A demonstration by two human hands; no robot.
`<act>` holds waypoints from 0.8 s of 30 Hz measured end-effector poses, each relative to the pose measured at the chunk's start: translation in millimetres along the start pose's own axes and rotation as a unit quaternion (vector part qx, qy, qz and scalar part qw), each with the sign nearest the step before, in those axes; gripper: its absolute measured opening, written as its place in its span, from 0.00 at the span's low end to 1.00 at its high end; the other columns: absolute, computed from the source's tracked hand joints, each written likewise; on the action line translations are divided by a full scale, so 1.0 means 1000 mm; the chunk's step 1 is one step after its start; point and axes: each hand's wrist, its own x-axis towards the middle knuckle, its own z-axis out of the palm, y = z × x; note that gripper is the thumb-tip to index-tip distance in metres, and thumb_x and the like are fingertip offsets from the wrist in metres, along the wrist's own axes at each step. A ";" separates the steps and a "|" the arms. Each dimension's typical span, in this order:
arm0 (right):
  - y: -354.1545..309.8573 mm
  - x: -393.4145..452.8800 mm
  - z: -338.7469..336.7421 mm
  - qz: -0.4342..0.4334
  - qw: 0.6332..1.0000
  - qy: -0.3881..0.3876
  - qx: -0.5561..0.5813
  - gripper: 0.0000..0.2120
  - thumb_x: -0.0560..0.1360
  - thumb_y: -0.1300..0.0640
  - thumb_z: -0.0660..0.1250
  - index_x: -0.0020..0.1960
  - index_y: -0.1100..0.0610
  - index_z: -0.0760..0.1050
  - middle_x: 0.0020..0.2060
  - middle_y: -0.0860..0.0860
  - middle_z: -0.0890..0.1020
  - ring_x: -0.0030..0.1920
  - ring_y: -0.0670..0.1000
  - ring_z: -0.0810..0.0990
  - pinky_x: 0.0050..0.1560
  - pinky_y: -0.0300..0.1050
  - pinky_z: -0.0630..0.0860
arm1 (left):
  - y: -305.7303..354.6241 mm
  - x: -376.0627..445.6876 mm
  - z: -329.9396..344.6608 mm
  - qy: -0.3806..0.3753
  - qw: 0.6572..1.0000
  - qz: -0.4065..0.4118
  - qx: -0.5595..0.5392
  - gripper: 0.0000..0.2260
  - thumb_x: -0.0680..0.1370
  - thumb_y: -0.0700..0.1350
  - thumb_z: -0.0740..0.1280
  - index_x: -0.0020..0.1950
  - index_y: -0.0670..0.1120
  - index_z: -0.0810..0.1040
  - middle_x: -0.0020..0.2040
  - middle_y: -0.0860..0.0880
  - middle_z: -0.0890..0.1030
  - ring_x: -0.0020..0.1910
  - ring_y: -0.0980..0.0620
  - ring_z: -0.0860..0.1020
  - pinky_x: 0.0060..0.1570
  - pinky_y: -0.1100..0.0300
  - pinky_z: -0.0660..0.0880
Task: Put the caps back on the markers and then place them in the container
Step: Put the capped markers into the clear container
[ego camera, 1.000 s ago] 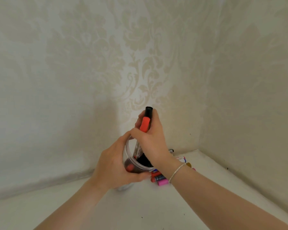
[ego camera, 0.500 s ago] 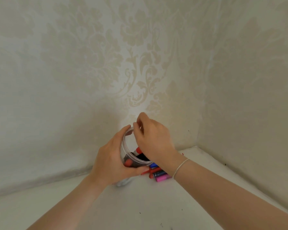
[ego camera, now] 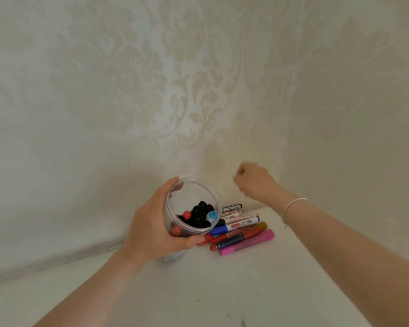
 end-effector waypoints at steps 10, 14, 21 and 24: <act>0.080 -0.025 0.033 -0.156 0.910 -0.209 -0.321 0.17 0.71 0.63 0.65 0.58 0.52 0.72 0.54 0.52 0.71 0.51 0.55 0.73 0.39 0.38 0.63 | 0.000 0.002 0.004 0.007 1.000 0.007 -0.006 0.49 0.59 0.70 0.73 0.73 0.53 0.60 0.64 0.54 0.76 0.64 0.57 0.75 0.61 0.50 0.75; 0.081 -0.030 0.041 -0.174 0.894 -0.202 -0.361 0.15 0.73 0.62 0.63 0.58 0.53 0.69 0.58 0.54 0.71 0.56 0.57 0.73 0.44 0.43 0.63 | 0.000 0.001 0.004 0.003 1.000 0.010 -0.002 0.48 0.59 0.69 0.74 0.73 0.52 0.61 0.64 0.54 0.76 0.64 0.57 0.75 0.60 0.49 0.76; 0.090 -0.027 0.047 -0.210 0.827 -0.208 -0.478 0.24 0.74 0.57 0.64 0.68 0.53 0.65 0.64 0.53 0.72 0.64 0.55 0.70 0.59 0.47 0.67 | 0.005 0.002 0.005 -0.004 1.000 0.006 0.005 0.49 0.58 0.73 0.71 0.72 0.53 0.61 0.64 0.56 0.76 0.64 0.58 0.75 0.60 0.50 0.76; 0.101 -0.031 0.049 -0.205 0.829 -0.215 -0.474 0.21 0.76 0.56 0.60 0.69 0.52 0.64 0.65 0.53 0.71 0.65 0.54 0.69 0.60 0.48 0.68 | 0.007 0.001 0.005 -0.006 1.000 0.007 0.010 0.48 0.58 0.74 0.70 0.72 0.53 0.62 0.65 0.57 0.76 0.64 0.58 0.75 0.60 0.50 0.76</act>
